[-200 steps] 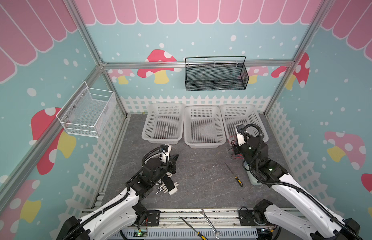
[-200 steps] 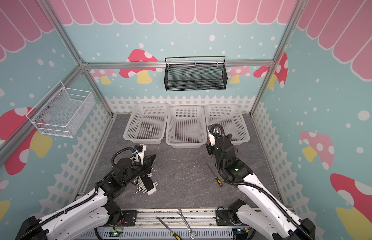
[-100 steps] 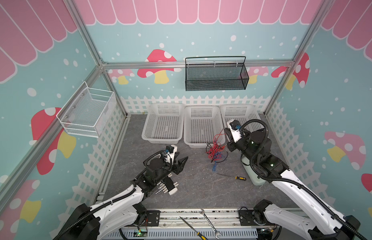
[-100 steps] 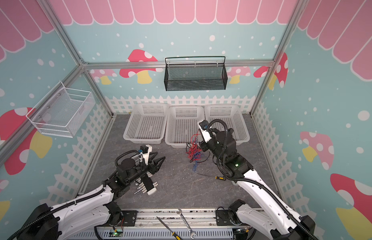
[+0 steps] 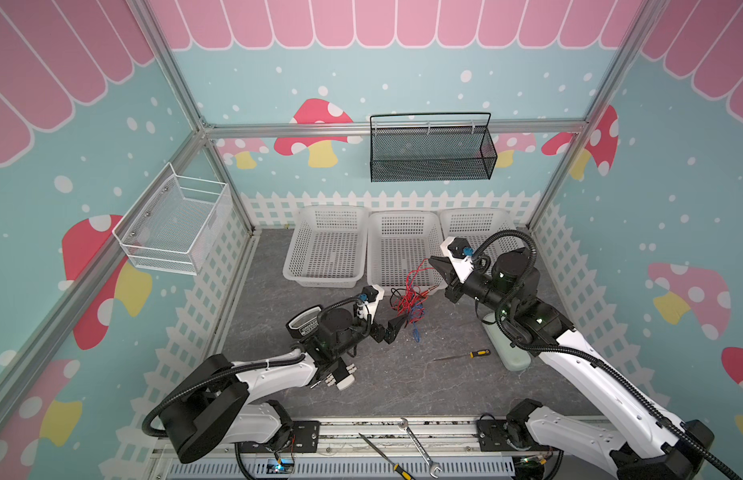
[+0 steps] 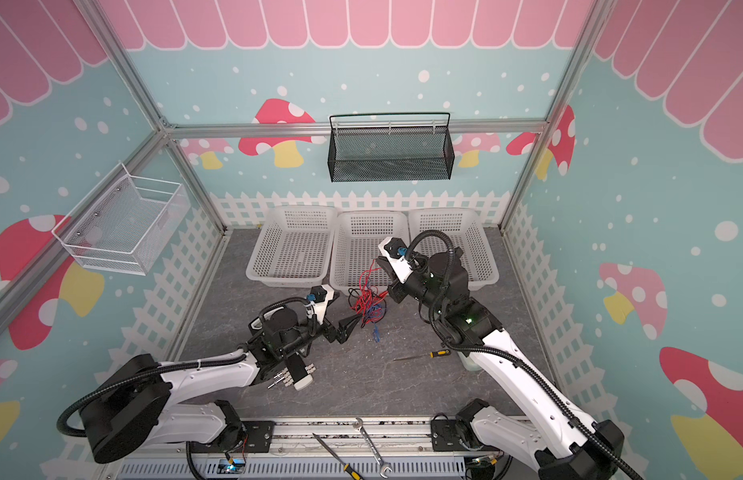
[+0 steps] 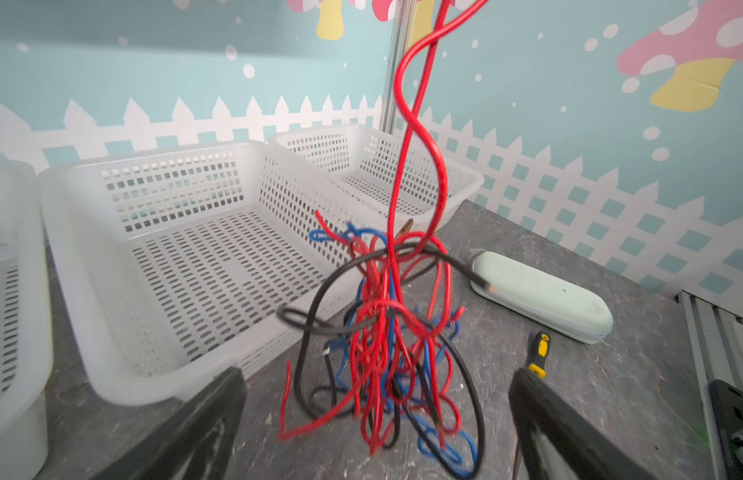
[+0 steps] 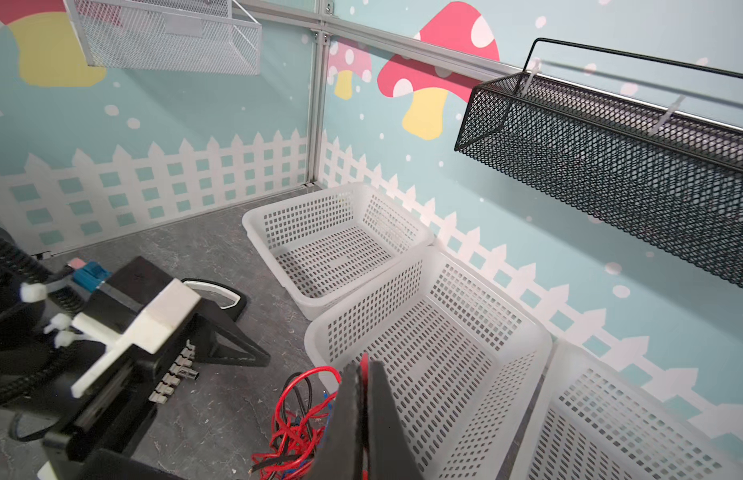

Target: Untangle the cables

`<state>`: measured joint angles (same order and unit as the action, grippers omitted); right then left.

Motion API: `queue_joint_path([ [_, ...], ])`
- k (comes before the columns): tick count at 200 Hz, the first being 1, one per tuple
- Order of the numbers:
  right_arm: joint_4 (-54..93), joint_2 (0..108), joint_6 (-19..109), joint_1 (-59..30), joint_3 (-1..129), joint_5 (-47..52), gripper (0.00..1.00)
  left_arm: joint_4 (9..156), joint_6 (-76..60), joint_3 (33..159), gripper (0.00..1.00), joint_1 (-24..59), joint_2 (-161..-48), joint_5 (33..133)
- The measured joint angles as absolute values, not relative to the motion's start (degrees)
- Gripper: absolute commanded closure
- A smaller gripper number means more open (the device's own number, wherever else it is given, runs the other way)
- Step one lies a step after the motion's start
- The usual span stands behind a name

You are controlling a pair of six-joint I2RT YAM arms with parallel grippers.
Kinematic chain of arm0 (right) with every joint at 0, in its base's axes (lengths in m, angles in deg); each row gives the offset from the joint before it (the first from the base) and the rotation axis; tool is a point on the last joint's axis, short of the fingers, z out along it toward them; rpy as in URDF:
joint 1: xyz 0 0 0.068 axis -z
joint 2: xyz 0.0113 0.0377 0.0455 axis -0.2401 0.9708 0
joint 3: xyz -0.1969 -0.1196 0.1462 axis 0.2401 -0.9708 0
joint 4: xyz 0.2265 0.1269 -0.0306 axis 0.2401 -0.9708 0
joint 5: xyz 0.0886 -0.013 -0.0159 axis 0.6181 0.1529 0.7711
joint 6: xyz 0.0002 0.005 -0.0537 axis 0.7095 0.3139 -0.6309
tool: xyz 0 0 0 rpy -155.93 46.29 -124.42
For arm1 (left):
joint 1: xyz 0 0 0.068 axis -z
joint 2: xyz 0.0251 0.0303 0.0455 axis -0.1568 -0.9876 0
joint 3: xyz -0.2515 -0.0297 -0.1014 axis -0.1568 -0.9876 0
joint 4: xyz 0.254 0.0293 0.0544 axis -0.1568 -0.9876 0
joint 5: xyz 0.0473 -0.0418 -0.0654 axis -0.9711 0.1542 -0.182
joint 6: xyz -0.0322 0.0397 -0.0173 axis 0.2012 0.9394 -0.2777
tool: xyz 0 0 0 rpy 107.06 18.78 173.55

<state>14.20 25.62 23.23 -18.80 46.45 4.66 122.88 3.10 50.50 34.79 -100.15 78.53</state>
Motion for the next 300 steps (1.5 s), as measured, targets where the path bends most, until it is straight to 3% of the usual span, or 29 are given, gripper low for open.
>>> queue_joint_path([
  [40, 15.0, 26.0, 23.6, -18.8, 46.5, 7.1, 1.00, 128.6, 3.1, 54.0, 0.09, 35.6, -107.9, 76.6],
  [73, 15.7, 26.0, 23.9, -18.8, 46.5, 8.3, 1.00, 131.1, 3.5, 57.0, 0.35, 36.1, -111.5, 73.9],
  [116, 15.9, 26.3, 24.8, -18.8, 46.6, 8.7, 1.00, 133.0, 4.8, 59.0, 0.53, 36.6, -114.6, 71.2],
  [136, 15.9, 26.8, 25.1, -18.8, 46.8, 8.8, 1.00, 133.8, 5.1, 59.1, 0.72, 36.8, -115.6, 70.3],
  [155, 15.9, 27.1, 25.5, -18.8, 46.8, 8.2, 1.00, 134.4, 5.4, 59.2, 1.00, 36.9, -116.2, 69.7],
  [184, 16.2, 27.8, 26.7, -18.8, 46.9, 3.1, 1.00, 134.4, 5.5, 59.2, 1.00, 36.9, -116.2, 69.1],
  [250, 13.8, 31.7, 30.6, -18.9, 47.6, -20.7, 1.00, 124.0, 5.5, 57.6, 1.00, 36.9, -108.0, 69.1],
  [300, 9.4, 31.7, 32.2, -18.5, 46.2, -25.6, 1.00, 119.7, 5.9, 52.8, 1.00, 36.7, -99.0, 69.0],
])
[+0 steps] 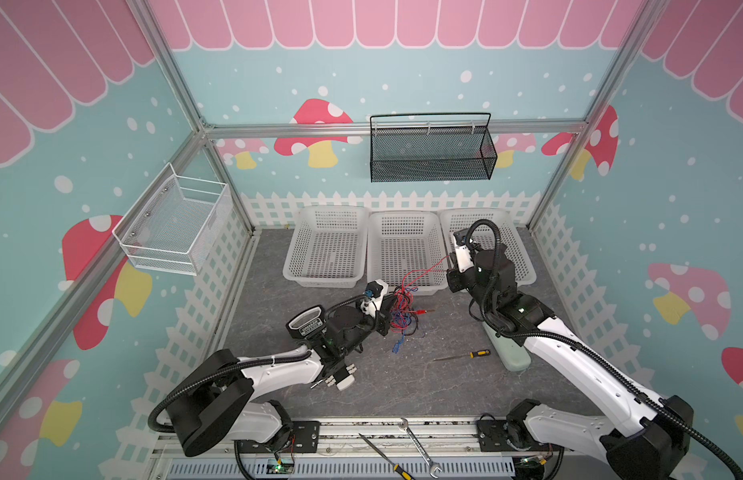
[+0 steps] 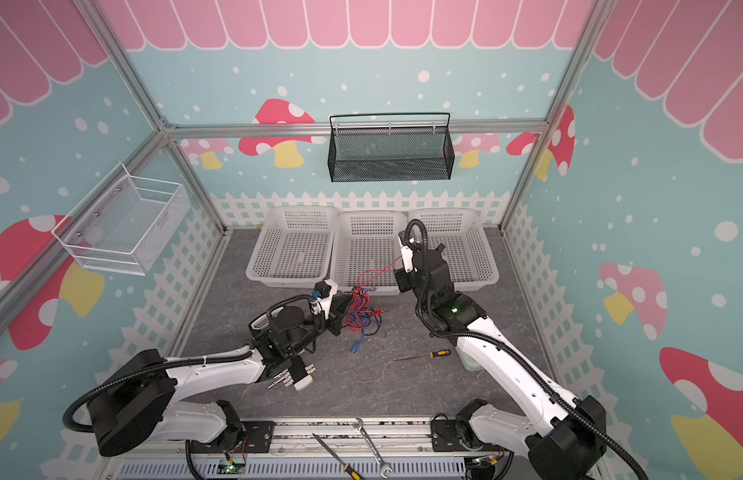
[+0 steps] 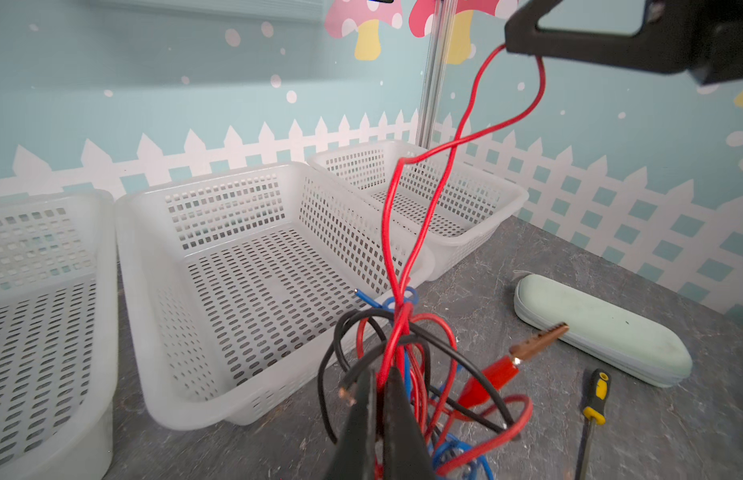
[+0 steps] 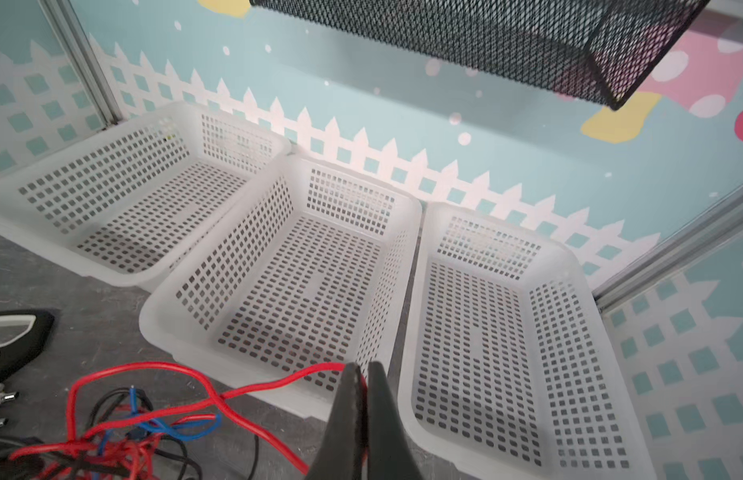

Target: Untangle the cables

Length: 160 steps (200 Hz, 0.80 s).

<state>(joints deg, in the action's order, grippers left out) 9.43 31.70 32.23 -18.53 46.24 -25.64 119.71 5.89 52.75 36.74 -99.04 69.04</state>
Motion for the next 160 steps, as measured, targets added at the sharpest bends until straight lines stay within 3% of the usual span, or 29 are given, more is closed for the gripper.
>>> queue_joint_path([
  [39, 11.1, 31.2, 31.9, -17.1, 40.6, -15.1, 0.95, 114.5, 5.9, 50.6, 1.00, 36.1, -94.8, 69.8],
  [59, 12.1, 31.3, 31.8, -16.6, 38.9, -8.8, 0.88, 111.8, 5.8, 50.6, 1.00, 36.0, -94.8, 70.3],
  [71, 12.6, 31.4, 31.8, -16.5, 38.5, -5.3, 0.78, 110.5, 5.7, 50.6, 1.00, 36.0, -94.8, 70.4],
  [89, 13.0, 31.4, 31.5, -16.5, 38.0, -1.1, 0.57, 109.4, 5.2, 50.7, 1.00, 36.0, -94.8, 70.3],
  [95, 13.2, 31.4, 31.6, -16.5, 37.9, 0.0, 0.44, 109.0, 5.0, 50.8, 1.00, 36.0, -94.8, 70.2],
  [104, 13.3, 31.3, 31.8, -16.5, 37.7, 1.6, 0.36, 108.6, 4.7, 51.1, 1.00, 35.9, -94.8, 70.1],
  [124, 13.3, 30.7, 31.9, -16.5, 37.2, 4.4, 0.35, 108.3, 4.2, 51.5, 1.00, 35.9, -94.8, 70.0],
  [160, 15.9, 30.5, 33.1, -17.2, 34.0, 8.7, 0.43, 108.5, 3.0, 51.6, 1.00, 35.9, -94.8, 70.2],
])
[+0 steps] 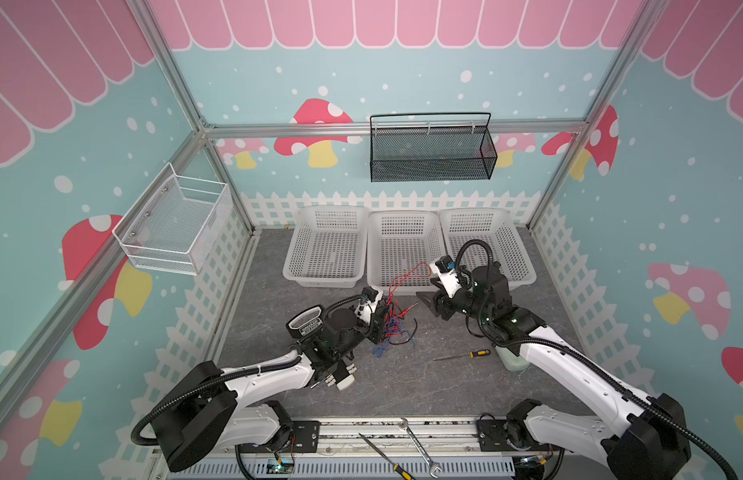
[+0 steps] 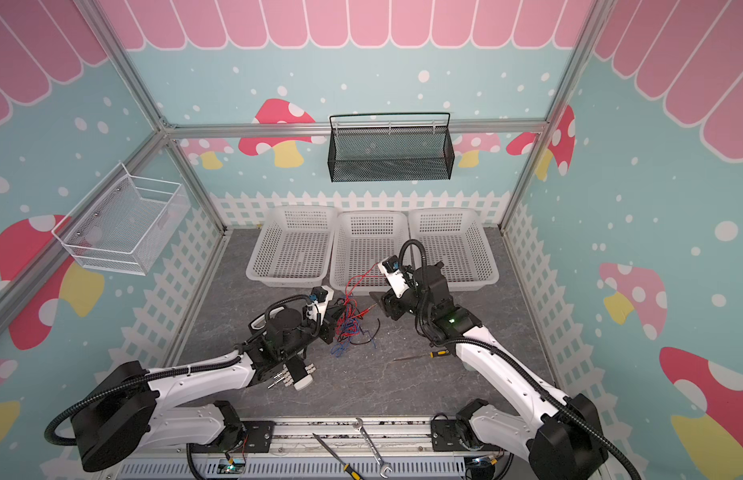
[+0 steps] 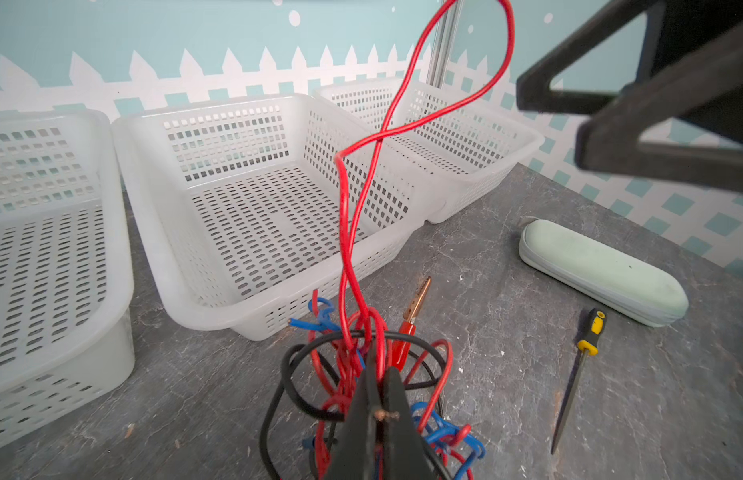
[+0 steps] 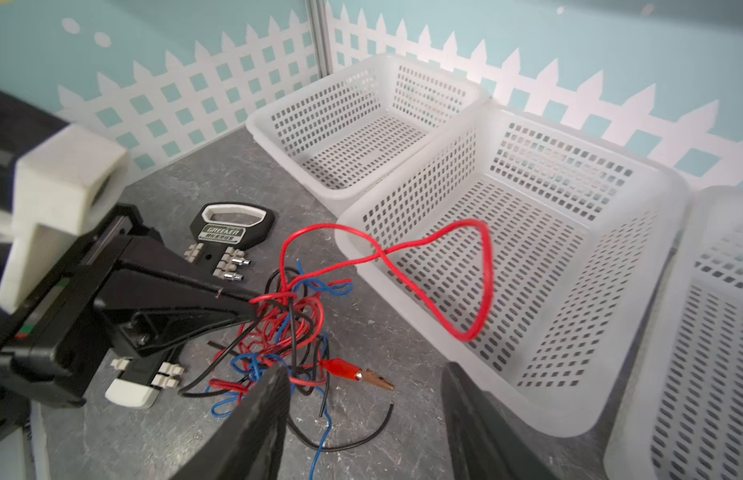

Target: Untangle the cables

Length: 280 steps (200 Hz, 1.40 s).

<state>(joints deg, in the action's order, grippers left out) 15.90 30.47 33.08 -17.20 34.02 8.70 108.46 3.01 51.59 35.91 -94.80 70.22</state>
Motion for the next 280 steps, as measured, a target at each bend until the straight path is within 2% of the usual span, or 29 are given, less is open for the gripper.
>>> queue_joint_path([
  [46, 21.2, 34.7, 35.7, -19.7, 30.0, 12.5, 0.46, 108.7, 1.4, 53.6, 1.00, 35.7, -94.8, 71.9],
  [71, 24.1, 37.8, 36.7, -20.7, 29.9, 12.7, 0.51, 108.9, 0.8, 54.8, 1.00, 35.7, -94.8, 73.2],
  [108, 29.1, 38.0, 38.1, -21.0, 28.3, 11.1, 0.43, 108.8, -0.3, 55.1, 1.00, 35.7, -94.8, 73.6],
  [145, 30.4, 34.4, 38.0, -21.0, 24.9, 8.4, 0.43, 107.9, -1.5, 55.4, 1.00, 35.7, -94.8, 72.8],
  [182, 30.3, 30.6, 38.1, -21.0, 22.2, 7.7, 0.42, 101.5, -4.6, 60.4, 1.00, 35.7, -94.8, 66.3],
  [201, 30.2, 29.4, 38.3, -21.0, 20.7, 7.1, 0.36, 99.0, -6.5, 63.3, 1.00, 36.1, -94.8, 61.2],
  [224, 30.2, 28.6, 38.9, -21.4, 18.6, 6.2, 0.33, 94.7, -10.3, 66.8, 1.00, 36.8, -95.0, 54.9],
  [280, 33.0, 31.6, 41.5, -24.4, 17.0, 5.3, 0.34, 87.0, -18.1, 72.6, 1.00, 38.9, -98.3, 47.8],
])
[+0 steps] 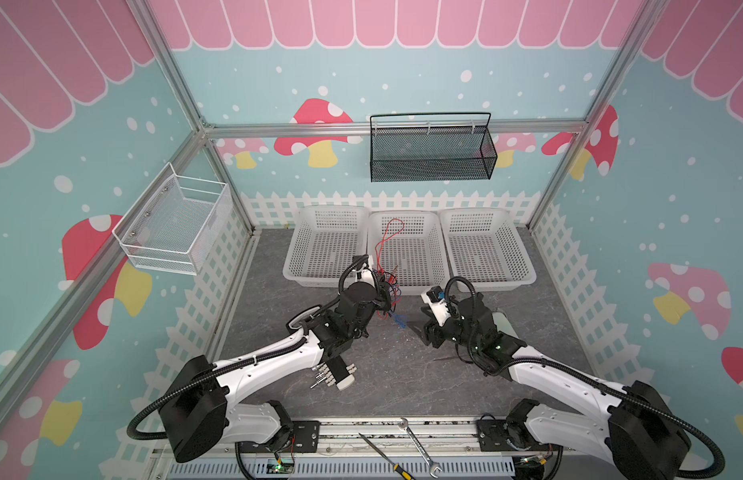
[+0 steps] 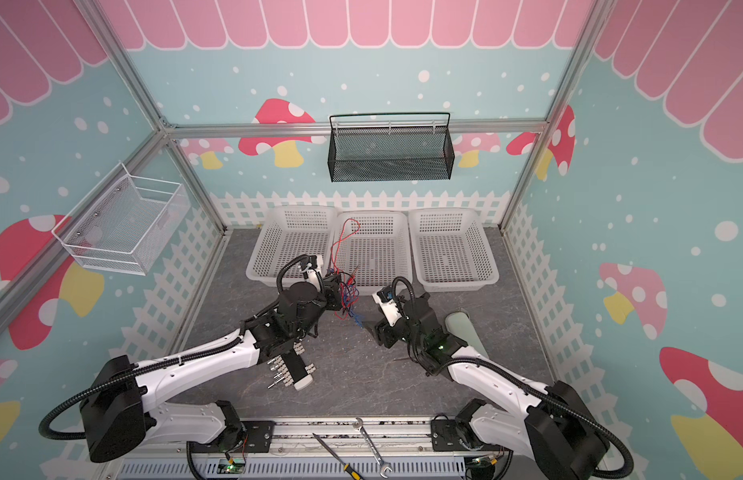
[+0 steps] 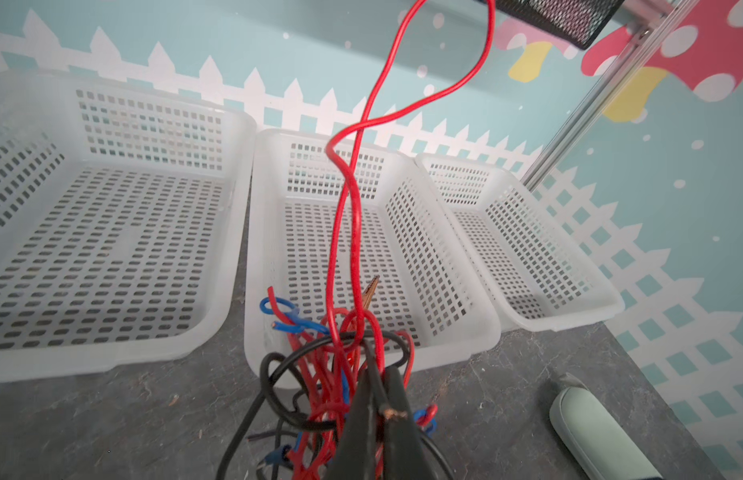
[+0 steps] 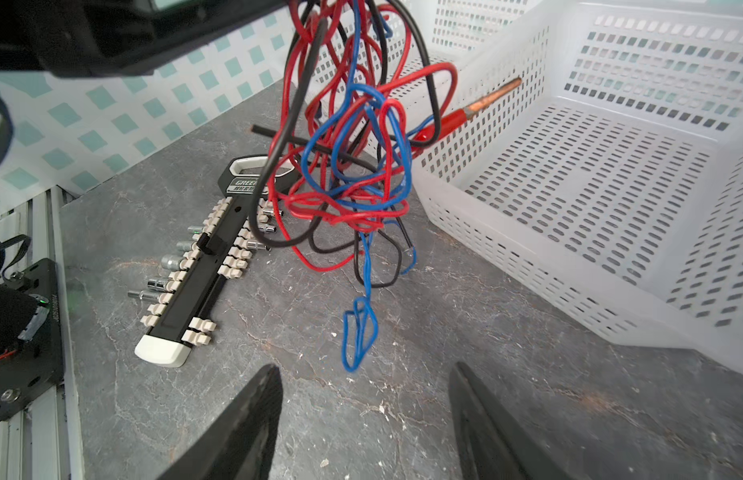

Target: Untangle the cables

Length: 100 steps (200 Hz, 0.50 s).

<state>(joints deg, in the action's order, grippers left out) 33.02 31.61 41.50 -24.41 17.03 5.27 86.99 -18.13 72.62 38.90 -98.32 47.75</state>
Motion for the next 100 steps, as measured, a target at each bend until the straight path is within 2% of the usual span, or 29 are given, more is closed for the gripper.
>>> queue_joint_path([
  [55, 39.0, 39.5, 44.9, -24.8, 16.1, 3.7, 0.34, 84.4, -20.1, 72.7, 1.00, 39.5, -98.7, 46.1],
  [100, 43.8, 44.6, 46.0, -24.8, 16.1, 6.4, 0.35, 83.8, -20.3, 72.7, 1.00, 39.5, -97.2, 45.9],
])
